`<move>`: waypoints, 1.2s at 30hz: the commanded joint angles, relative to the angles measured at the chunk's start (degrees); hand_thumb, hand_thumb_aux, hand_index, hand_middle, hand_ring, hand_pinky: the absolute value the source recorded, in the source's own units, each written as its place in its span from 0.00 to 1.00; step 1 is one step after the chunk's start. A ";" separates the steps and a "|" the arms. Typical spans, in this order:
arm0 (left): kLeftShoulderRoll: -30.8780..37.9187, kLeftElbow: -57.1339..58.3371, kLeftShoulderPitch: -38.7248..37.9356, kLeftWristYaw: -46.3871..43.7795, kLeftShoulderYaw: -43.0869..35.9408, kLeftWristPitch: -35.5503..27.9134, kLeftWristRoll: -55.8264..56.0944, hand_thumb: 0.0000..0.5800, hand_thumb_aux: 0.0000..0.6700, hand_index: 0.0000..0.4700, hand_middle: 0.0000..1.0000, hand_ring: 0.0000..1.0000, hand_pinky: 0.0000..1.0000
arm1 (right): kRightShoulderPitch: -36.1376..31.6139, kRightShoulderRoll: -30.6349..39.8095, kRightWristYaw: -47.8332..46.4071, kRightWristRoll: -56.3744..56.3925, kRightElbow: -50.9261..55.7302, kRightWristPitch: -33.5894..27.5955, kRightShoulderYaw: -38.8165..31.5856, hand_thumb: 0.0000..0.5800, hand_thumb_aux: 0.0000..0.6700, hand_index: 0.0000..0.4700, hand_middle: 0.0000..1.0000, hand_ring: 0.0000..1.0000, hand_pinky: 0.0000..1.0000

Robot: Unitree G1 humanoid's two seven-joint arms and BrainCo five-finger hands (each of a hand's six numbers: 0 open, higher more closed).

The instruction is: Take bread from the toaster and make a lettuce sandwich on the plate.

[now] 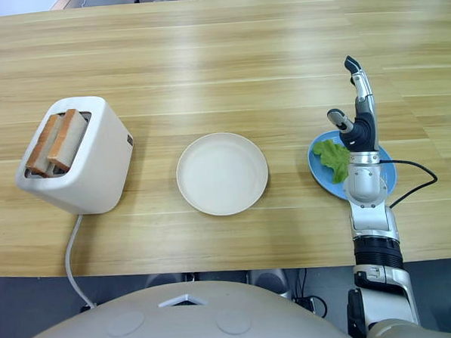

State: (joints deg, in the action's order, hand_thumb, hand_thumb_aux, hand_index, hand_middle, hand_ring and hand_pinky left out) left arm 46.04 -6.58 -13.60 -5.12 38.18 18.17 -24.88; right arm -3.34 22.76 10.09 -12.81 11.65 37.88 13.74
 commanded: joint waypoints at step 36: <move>8.22 -1.63 -8.71 -13.51 -13.15 -5.77 -9.64 1.00 1.00 0.98 0.00 0.00 0.00 | 3.70 0.25 -0.12 0.79 -7.25 -2.02 3.76 0.00 0.00 0.00 0.00 0.00 0.00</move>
State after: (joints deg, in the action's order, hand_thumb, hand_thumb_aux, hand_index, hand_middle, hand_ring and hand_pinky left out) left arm 53.60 -9.47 -21.41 -16.44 26.32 12.81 -34.74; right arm -0.17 22.97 10.08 -12.62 5.47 36.65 16.34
